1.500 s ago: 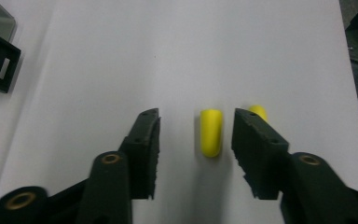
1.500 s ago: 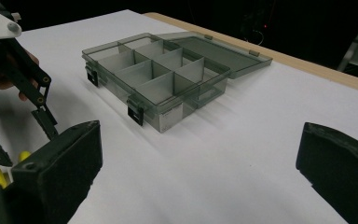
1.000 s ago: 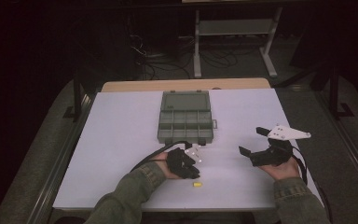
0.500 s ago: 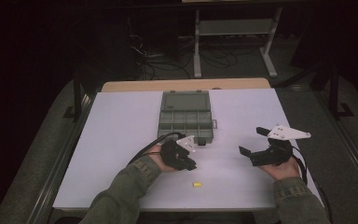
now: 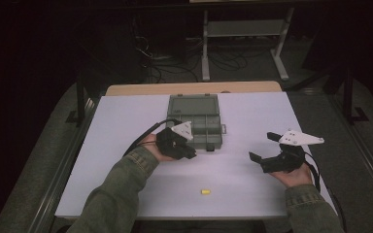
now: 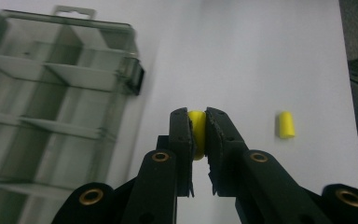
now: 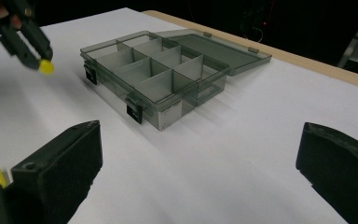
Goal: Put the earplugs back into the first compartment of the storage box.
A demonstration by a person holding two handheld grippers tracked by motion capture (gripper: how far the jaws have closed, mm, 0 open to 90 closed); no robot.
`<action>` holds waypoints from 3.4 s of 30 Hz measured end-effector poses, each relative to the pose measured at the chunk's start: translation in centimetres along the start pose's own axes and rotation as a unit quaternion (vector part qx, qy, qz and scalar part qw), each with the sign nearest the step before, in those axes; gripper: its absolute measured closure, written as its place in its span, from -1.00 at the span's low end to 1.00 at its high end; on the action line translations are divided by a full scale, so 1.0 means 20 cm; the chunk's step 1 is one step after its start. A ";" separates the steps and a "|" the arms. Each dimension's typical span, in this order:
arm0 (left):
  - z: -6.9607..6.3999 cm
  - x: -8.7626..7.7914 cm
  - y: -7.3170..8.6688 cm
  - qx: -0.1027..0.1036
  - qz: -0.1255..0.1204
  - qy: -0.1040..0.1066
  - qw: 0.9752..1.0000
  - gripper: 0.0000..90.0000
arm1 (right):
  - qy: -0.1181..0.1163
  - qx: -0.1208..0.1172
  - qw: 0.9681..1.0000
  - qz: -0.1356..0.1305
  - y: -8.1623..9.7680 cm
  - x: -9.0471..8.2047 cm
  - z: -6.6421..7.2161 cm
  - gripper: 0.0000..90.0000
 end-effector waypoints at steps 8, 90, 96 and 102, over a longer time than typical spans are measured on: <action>0.10 -0.14 -0.01 -0.011 -0.001 -0.027 1.000 0.80 | 0.000 0.001 1.000 0.000 0.00 0.00 0.00 -1.00; 0.51 -0.26 0.13 -0.116 -0.096 -0.102 0.983 -0.36 | -0.008 -0.009 1.000 0.011 0.01 0.01 0.02 -1.00; 0.44 -0.28 0.07 -0.097 -0.108 -0.104 0.984 -0.73 | -0.008 -0.009 1.000 0.012 0.01 0.01 0.02 -1.00; 0.37 -0.26 0.05 -0.097 -0.112 -0.097 0.984 -1.00 | -0.006 -0.008 1.000 0.011 0.01 0.01 0.02 -1.00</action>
Point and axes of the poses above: each handheld gripper's, and its own axes: x roughly forward along the jaws, y roughly out of its underside, z roughly to its left, the point moved 6 cm from there along x, roughly forward along the jaws, and after that the axes turned 8 degrees about y, right-handed, at the moved point
